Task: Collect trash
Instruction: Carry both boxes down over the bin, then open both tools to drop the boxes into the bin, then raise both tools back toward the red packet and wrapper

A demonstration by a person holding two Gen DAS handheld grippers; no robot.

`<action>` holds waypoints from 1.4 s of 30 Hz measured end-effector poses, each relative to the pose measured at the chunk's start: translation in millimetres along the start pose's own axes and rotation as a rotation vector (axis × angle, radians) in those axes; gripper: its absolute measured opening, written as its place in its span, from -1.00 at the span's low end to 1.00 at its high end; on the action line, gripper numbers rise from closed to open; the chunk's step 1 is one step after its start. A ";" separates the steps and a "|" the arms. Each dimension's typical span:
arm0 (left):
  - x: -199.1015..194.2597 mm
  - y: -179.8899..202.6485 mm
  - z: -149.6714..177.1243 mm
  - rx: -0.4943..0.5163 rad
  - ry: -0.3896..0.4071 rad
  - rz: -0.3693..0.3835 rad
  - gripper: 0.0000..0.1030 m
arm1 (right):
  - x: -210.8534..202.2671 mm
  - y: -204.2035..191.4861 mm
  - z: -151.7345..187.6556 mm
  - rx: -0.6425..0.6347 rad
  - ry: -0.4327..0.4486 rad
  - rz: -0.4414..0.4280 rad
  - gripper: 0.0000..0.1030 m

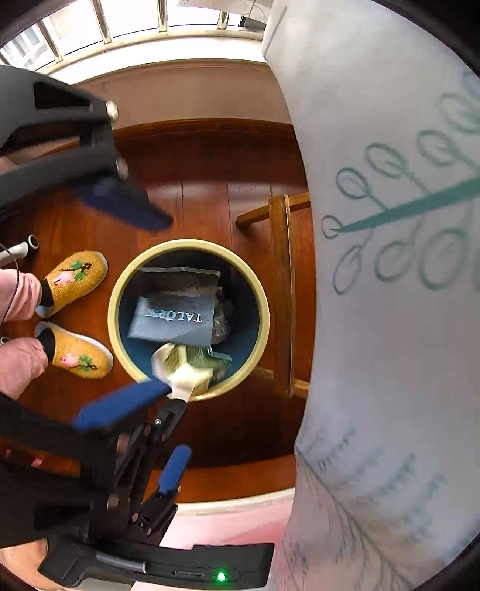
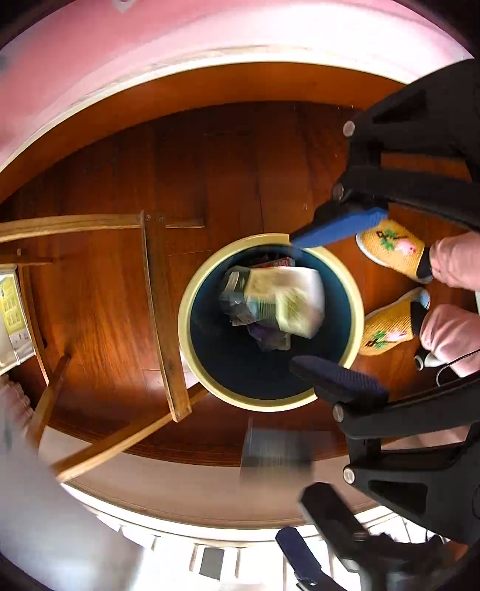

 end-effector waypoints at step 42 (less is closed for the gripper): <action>-288.0 -29.3 -15.5 0.075 0.211 -0.021 0.74 | -250.3 -73.6 12.6 -0.008 0.120 -0.012 0.27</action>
Point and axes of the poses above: each gripper's, at about its wrist camera, not at the fingertips, and x roughly the way its jaws point, y to its right, z to its underside, the point moved 2 cm from there along x, roughly the way its jaws point
